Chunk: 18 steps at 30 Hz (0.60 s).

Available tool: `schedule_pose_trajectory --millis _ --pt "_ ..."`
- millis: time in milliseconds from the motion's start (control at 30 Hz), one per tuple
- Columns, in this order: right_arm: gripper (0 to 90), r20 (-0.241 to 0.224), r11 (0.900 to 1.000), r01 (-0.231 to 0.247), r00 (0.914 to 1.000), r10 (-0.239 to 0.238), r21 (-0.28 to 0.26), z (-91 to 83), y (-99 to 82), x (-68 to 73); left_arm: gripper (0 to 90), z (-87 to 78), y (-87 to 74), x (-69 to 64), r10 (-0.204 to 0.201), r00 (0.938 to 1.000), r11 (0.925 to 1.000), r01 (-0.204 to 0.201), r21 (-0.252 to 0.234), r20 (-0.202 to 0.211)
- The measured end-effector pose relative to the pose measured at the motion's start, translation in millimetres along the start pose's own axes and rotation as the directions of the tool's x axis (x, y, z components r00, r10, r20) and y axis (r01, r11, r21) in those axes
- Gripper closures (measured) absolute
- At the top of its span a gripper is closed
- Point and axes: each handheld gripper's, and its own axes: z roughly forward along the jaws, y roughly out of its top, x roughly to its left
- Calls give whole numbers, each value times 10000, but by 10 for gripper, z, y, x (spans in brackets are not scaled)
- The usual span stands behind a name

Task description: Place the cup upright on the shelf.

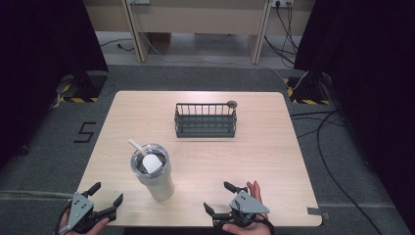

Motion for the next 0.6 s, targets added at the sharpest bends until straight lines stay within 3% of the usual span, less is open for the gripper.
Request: schedule_pose_trajectory --millis 133,600 --pt "93 -158 9999 144 9998 -144 -1 50 52 56 141 -24 7 -7 148 9999 9999 -148 -8 65" --pt "107 -604 9994 351 9976 -351 -6 311 187 161 141 -64 -11 64 97 10000 9999 -97 -25 9"
